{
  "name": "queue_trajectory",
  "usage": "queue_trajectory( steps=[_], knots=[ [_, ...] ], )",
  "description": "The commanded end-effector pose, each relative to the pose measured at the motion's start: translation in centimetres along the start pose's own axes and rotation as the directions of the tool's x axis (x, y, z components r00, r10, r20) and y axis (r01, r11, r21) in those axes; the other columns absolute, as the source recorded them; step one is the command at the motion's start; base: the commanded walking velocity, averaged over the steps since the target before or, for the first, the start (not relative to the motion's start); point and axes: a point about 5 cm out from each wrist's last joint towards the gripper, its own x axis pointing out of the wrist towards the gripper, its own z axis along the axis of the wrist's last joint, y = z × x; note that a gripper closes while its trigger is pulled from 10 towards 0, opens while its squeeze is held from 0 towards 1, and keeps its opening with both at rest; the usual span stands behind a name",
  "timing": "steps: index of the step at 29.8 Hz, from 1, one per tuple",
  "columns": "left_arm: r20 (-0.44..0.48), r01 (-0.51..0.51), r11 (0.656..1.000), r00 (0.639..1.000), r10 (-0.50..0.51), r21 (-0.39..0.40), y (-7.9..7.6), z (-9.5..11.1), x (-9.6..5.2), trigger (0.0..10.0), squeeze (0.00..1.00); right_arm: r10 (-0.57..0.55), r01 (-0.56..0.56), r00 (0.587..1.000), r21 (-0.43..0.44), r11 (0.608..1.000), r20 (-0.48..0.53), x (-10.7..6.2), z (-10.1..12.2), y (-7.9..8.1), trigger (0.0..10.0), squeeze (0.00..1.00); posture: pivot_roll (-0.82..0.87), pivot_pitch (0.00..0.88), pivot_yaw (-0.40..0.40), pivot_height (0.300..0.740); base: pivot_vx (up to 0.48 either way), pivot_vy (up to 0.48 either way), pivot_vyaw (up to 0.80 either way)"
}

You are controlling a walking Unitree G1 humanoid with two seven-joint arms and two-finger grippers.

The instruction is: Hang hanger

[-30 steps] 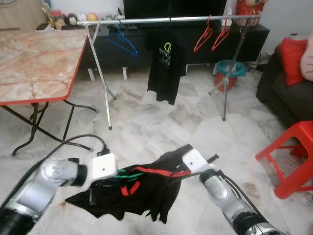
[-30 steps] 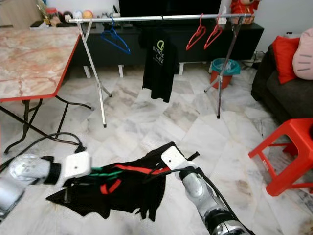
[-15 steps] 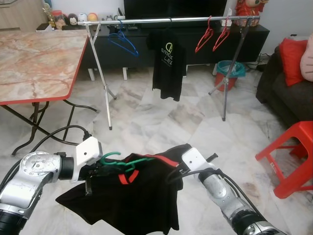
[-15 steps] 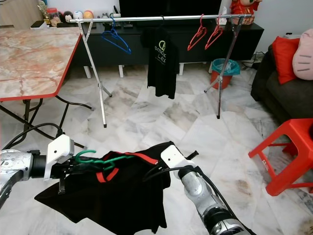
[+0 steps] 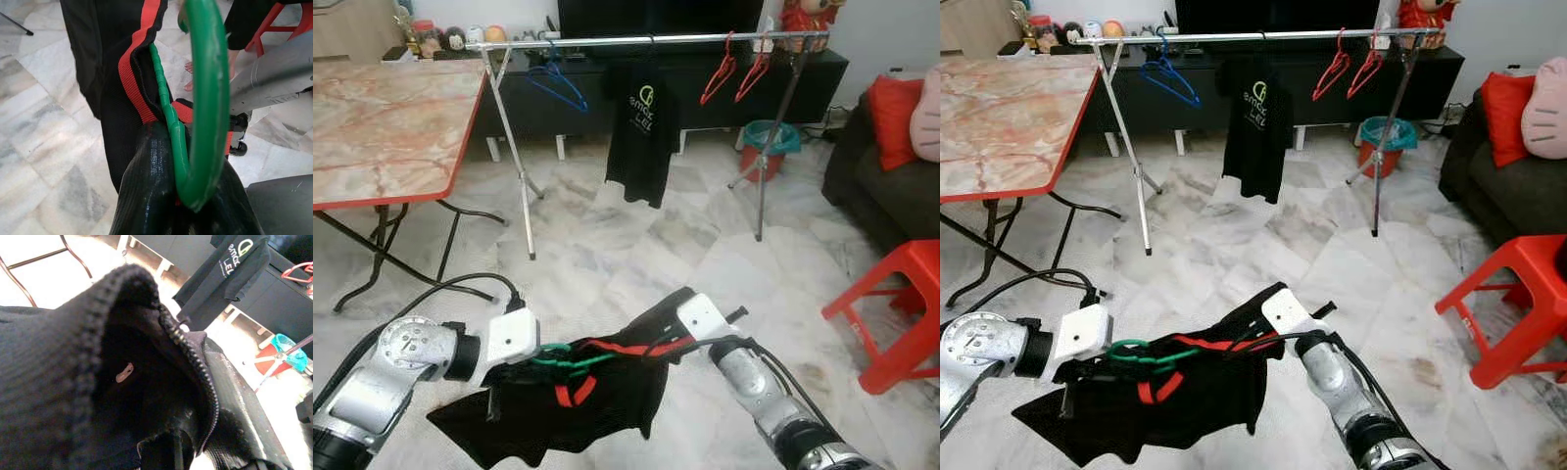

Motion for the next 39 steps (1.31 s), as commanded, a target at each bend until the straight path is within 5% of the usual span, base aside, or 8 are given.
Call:
queue_trajectory(
  steps=[1,9,18,19,20,25,26,39],
  knots=[
    [0.083,0.002,1.0,0.997,-0.004,0.027,0.4,1.5,-0.2,10.0,0.0,-0.012,0.012,1.0,0.016,1.0,-0.017,-0.1,-0.3,-0.3,0.0,0.0,0.03,0.0,-0.013,0.74,0.0,0.0,0.0],
    [0.373,-0.14,0.981,0.91,0.18,-0.133,2.4,4.3,-1.7,10.0,0.0,-0.008,0.011,0.998,0.042,0.999,-0.061,-0.4,-1.2,0.0,0.0,0.0,0.04,0.0,-0.013,0.74,0.0,0.0,0.0],
    [0.361,-0.188,0.969,0.903,0.235,-0.161,3.1,4.0,-1.2,10.0,0.0,0.009,-0.005,0.997,0.056,0.998,-0.072,-0.6,-1.5,0.3,0.0,0.0,0.04,0.0,-0.013,0.74,0.0,0.0,0.0],
    [0.351,-0.183,0.971,0.908,0.227,-0.156,3.0,3.9,-1.0,10.0,0.0,0.01,-0.006,0.997,0.056,0.998,-0.073,-0.6,-1.5,0.4,8.1,0.0,0.04,0.0,-0.013,0.74,0.0,0.0,0.0],
    [0.326,-0.17,0.975,0.922,0.208,-0.142,2.7,3.6,-0.7,10.0,0.0,0.012,-0.008,0.997,0.055,0.998,-0.073,-0.6,-1.5,0.4,10.0,0.0,0.03,0.0,-0.01,0.74,0.0,0.0,0.0],
    [0.275,-0.133,0.982,0.947,0.165,-0.133,1.9,3.0,0.1,10.0,0.0,0.015,-0.01,0.997,0.062,0.998,-0.077,-0.6,-1.6,0.4,10.0,0.0,0.03,0.0,-0.01,0.74,0.0,0.0,0.0],
    [0.271,-0.131,0.983,0.949,0.163,-0.133,1.9,3.0,0.2,10.0,0.0,0.018,-0.013,0.997,0.065,0.998,-0.07,-0.7,-1.6,0.4,10.0,1.0,0.03,0.0,-0.011,0.74,0.0,0.0,0.0],
    [0.197,-0.179,0.975,0.959,0.203,-0.135,2.2,2.0,1.2,10.0,0.0,0.091,-0.095,0.995,0.166,0.982,0.031,-0.1,-0.1,0.4,10.0,1.0,0.02,0.0,-0.008,0.74,0.0,0.0,0.0]
  ],
)
